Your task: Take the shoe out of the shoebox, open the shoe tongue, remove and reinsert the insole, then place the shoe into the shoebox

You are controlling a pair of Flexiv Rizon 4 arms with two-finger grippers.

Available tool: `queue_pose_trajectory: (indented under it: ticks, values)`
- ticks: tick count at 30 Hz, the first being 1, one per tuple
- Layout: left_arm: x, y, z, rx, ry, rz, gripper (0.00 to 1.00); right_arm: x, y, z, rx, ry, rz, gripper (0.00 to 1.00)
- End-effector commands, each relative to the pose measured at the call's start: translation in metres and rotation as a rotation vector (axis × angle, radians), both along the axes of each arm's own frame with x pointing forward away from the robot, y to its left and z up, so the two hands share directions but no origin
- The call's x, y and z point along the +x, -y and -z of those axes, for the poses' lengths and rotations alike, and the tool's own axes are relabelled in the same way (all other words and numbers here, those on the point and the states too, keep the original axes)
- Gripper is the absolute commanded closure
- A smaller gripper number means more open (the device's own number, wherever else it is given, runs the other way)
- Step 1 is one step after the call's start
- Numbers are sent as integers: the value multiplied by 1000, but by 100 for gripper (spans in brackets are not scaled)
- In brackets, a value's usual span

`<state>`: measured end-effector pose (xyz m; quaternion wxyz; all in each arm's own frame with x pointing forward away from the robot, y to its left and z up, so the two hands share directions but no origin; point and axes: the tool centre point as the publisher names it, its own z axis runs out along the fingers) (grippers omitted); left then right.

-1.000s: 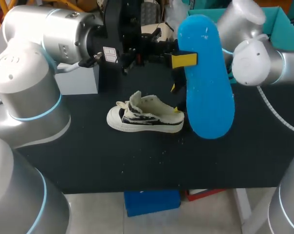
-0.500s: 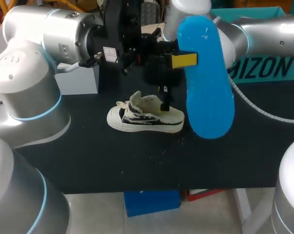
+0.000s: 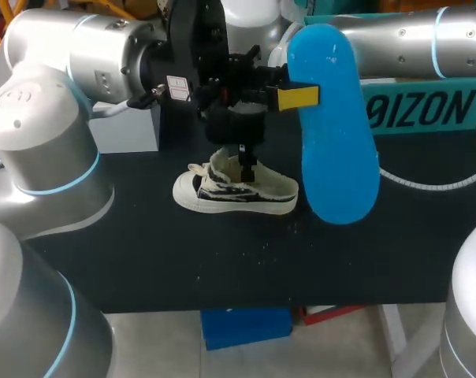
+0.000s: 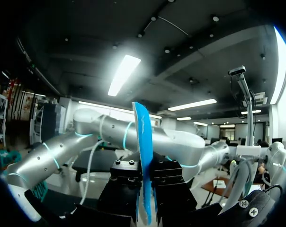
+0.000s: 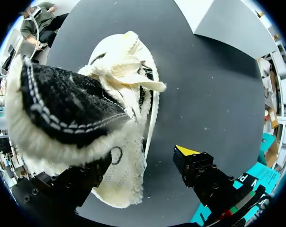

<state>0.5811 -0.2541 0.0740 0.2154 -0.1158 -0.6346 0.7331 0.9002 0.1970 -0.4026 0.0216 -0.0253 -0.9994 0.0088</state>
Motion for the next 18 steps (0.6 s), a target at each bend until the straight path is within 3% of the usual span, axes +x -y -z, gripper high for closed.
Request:
queue_pose_trajectory:
  ticks: [1, 3, 18]
  values:
    - [-1, 1, 1, -2, 1, -4, 100, -3, -5, 13, 30, -11, 15, 100]
    - [-1, 1, 1, -2, 1, -4, 100, -6, -1, 13, 72, -12, 41, 100]
    - [-1, 1, 1, -2, 1, -4, 100, -6, -1, 13, 72, -12, 41, 100]
